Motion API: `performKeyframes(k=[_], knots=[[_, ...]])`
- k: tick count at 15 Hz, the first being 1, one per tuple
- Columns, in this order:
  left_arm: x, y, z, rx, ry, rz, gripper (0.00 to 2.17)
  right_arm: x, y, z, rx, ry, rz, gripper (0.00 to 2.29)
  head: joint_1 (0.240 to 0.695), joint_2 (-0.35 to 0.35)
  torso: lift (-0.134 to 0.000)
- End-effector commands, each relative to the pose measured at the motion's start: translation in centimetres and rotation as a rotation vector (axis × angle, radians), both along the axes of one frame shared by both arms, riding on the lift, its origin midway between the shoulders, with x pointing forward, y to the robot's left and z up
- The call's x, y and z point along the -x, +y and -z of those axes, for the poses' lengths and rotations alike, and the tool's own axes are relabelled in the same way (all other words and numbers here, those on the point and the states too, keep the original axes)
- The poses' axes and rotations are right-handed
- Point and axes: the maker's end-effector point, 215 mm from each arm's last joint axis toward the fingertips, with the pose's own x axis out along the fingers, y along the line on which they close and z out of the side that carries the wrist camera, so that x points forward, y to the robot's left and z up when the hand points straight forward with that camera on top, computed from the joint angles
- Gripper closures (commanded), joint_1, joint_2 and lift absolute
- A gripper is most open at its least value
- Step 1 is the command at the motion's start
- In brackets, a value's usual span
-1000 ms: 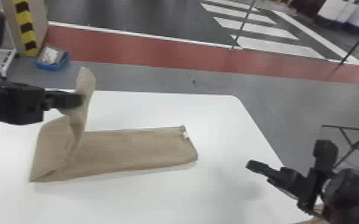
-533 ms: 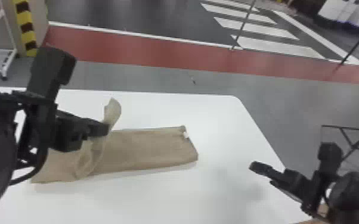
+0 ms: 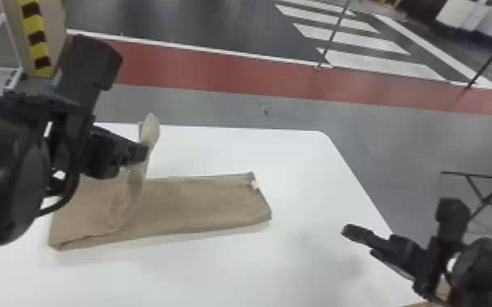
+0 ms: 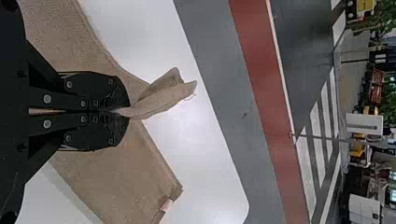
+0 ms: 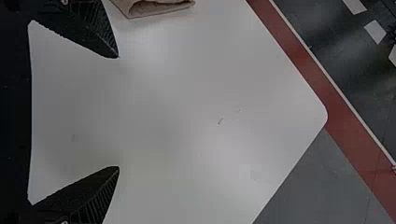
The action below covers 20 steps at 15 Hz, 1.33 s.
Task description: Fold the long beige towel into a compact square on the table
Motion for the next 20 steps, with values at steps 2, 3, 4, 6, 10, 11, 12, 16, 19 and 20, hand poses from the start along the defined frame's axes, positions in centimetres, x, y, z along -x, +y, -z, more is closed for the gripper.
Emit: performKeyframes(k=[2, 3, 4, 6, 10, 11, 12, 16, 19, 20], knots=[[2.2, -3.0, 2.7, -0.099, 0.006, 0.043, 0.00, -0.1, 0.5, 0.2, -0.003, 0.005, -0.010, 0.01, 0.695, -0.350, -0.124], [2.8, -3.8, 3.2, -0.113, 0.009, 0.061, 0.00, -0.2, 0.6, 0.1, -0.001, 0.003, -0.013, 0.01, 0.695, -0.350, -0.124], [3.1, -4.3, 3.7, -0.125, 0.015, 0.074, 0.02, -0.3, 0.7, 0.1, 0.001, 0.003, -0.016, 0.01, 0.695, -0.350, -0.124], [3.6, -5.1, 4.0, -0.141, 0.012, 0.091, 0.03, -0.3, 0.6, -0.2, 0.007, -0.002, -0.013, 0.01, 0.695, -0.350, -0.124], [4.1, -4.5, 4.5, -0.119, 0.027, 0.078, 0.03, -1.6, 0.7, -2.1, 0.025, -0.044, -0.030, 0.01, 0.695, -0.350, -0.124], [4.3, -3.1, 5.1, -0.087, 0.055, 0.049, 0.03, -2.6, 1.5, -3.1, 0.029, -0.067, -0.051, 0.01, 0.695, -0.350, -0.124], [4.7, -1.8, 6.0, -0.048, 0.092, 0.026, 0.03, -3.8, 2.4, -4.2, 0.036, -0.092, -0.076, 0.01, 0.695, -0.350, -0.124], [4.7, 4.0, 6.4, 0.098, 0.089, -0.080, 0.03, -9.2, 9.9, -6.9, 0.061, -0.144, -0.235, 0.02, 0.695, -0.350, -0.124], [4.6, 7.4, 6.1, 0.205, 0.061, -0.113, 0.03, -11.2, 14.6, -6.7, 0.088, -0.123, -0.334, 0.03, 0.695, -0.320, -0.124], [5.1, 8.4, 6.5, 0.224, 0.069, -0.130, 0.03, -11.5, 16.5, -5.5, 0.097, -0.092, -0.373, 0.04, 0.695, -0.291, -0.124]])
